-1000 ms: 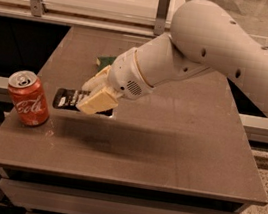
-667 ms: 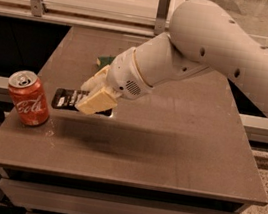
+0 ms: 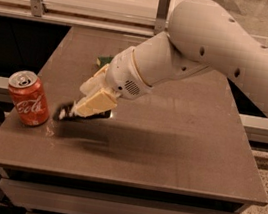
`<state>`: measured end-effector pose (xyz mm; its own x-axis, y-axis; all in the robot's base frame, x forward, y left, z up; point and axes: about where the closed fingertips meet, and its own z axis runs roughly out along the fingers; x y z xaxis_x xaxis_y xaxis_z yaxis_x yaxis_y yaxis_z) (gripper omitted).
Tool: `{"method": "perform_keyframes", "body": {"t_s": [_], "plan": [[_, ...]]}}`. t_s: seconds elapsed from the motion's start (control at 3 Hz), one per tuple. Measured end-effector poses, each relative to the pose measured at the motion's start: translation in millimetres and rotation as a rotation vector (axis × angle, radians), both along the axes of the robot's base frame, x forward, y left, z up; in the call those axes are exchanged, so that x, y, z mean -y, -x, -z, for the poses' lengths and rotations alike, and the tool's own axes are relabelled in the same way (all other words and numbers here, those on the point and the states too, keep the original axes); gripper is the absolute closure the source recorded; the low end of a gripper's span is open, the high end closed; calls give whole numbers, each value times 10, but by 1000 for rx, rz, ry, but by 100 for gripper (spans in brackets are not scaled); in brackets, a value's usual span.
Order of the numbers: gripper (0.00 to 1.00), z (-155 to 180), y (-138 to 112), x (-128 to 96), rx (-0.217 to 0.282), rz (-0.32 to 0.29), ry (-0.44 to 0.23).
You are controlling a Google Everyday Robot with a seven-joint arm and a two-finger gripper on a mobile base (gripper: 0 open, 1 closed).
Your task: Move rxbar chocolate near coke can
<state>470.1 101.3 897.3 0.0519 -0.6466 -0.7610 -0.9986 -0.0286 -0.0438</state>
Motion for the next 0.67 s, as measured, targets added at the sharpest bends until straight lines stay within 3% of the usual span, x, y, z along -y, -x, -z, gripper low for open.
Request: {"method": "perform_keyframes", "body": {"t_s": [0.33, 0.67], "plan": [[0, -11, 15, -13, 3, -3, 1], [0, -11, 15, -14, 3, -3, 1]]}}
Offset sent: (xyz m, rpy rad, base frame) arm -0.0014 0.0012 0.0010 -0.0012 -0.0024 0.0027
